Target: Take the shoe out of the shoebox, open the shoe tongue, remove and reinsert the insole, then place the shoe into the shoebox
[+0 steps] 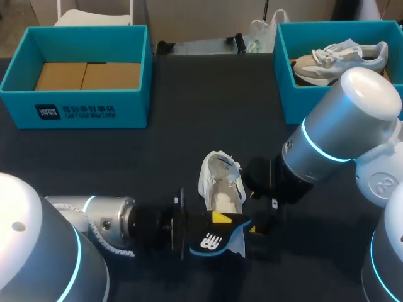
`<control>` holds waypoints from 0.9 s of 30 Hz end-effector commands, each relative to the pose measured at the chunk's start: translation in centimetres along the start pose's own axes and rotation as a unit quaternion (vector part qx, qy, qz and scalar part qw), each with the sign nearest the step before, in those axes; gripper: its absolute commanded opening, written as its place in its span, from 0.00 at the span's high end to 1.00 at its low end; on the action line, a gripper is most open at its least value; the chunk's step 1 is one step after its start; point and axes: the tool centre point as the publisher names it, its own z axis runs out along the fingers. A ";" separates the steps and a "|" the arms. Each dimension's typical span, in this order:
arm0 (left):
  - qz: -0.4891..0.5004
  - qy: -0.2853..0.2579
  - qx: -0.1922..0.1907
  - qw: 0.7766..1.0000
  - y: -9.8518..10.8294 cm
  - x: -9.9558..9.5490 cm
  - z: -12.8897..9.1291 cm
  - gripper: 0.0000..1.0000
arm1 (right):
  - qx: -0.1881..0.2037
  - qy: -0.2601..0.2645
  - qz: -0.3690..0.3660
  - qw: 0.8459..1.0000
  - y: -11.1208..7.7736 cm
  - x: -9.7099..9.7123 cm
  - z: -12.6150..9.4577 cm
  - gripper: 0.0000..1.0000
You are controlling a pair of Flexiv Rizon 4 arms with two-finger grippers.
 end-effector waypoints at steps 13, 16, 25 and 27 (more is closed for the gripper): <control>-0.001 -0.011 -0.006 1.000 1.2 0.0 -0.7 1.00 | 0.000 -0.001 0.000 1.000 0.0 0.1 0.1 0.00; -0.001 -0.011 -0.006 1.000 1.5 0.0 -0.7 1.00 | 0.000 -0.001 0.000 1.000 0.0 0.1 0.1 0.00; -0.003 -0.013 -0.004 1.000 2.5 -0.1 -0.3 1.00 | 0.000 -0.001 0.000 1.000 0.0 0.1 0.1 0.00; -0.004 -0.014 -0.005 1.000 2.8 -0.2 -0.3 1.00 | 0.000 -0.001 0.000 1.000 0.0 0.1 0.1 0.00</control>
